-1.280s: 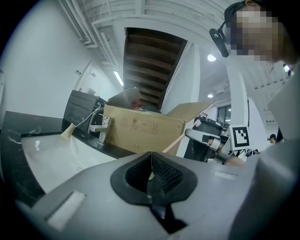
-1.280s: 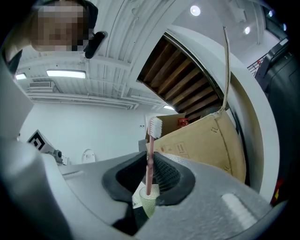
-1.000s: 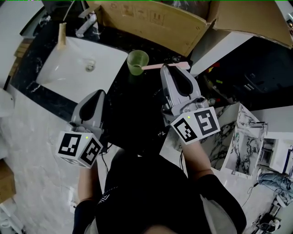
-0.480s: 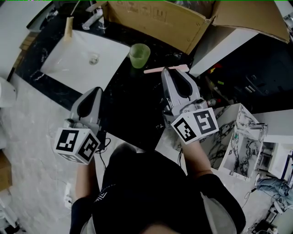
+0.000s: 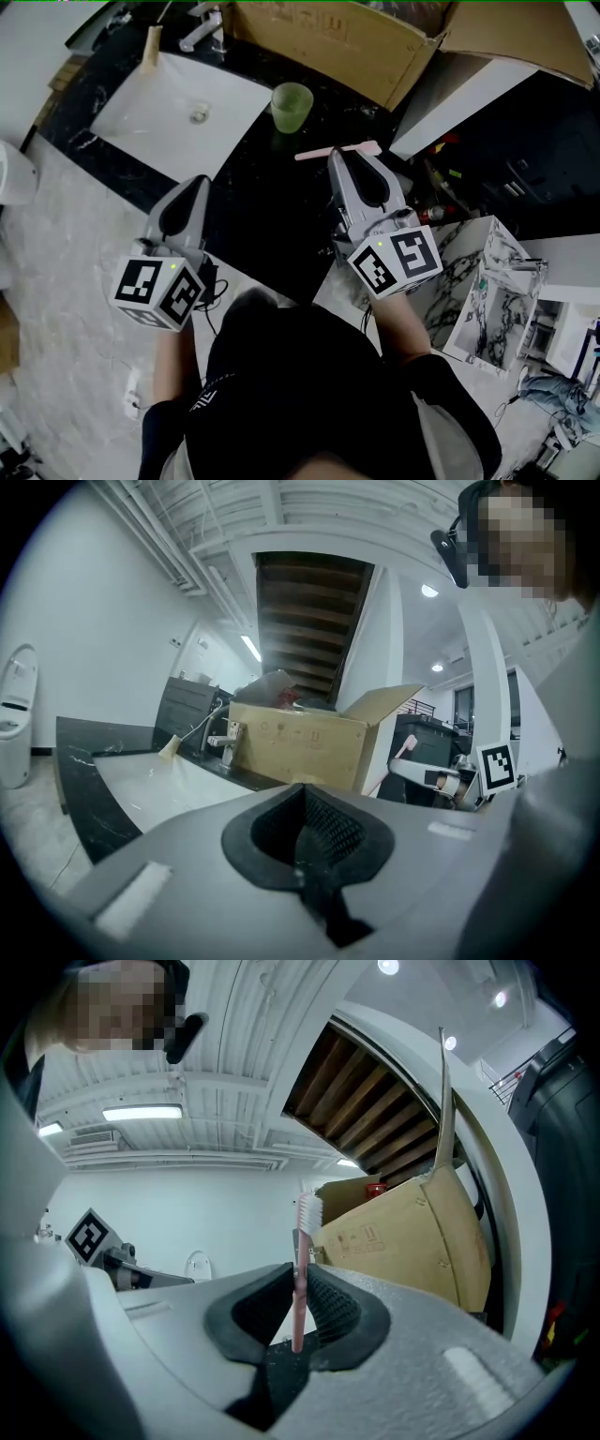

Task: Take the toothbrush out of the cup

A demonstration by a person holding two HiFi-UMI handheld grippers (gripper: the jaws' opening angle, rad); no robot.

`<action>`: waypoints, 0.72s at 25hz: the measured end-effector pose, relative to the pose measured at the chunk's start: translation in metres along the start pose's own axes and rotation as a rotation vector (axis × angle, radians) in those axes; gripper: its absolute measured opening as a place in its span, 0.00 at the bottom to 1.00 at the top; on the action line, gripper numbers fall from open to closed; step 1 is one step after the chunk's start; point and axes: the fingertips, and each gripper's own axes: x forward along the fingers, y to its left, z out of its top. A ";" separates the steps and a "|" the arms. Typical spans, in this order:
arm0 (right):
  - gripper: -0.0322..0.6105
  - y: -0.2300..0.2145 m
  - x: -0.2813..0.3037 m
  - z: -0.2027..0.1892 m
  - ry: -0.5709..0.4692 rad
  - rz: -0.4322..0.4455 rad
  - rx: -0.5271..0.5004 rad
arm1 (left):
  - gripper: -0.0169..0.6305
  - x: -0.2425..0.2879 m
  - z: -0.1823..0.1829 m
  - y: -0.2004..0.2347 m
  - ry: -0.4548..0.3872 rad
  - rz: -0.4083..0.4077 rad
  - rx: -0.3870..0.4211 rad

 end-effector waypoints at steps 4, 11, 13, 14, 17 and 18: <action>0.12 0.002 -0.003 -0.008 0.020 0.007 0.007 | 0.05 -0.003 -0.004 0.001 -0.002 0.009 -0.005; 0.12 0.006 -0.008 -0.017 0.041 0.016 0.017 | 0.05 -0.007 -0.012 0.003 -0.005 0.019 -0.013; 0.12 0.007 -0.009 -0.018 0.041 0.020 0.019 | 0.05 -0.008 -0.013 0.003 -0.003 0.022 -0.014; 0.12 0.007 -0.009 -0.019 0.042 0.020 0.020 | 0.05 -0.008 -0.013 0.003 -0.003 0.024 -0.013; 0.12 0.008 -0.010 -0.019 0.045 0.020 0.023 | 0.05 -0.010 -0.013 0.004 -0.005 0.028 -0.012; 0.12 0.008 -0.010 -0.020 0.045 0.020 0.026 | 0.05 -0.011 -0.013 0.004 -0.006 0.030 -0.012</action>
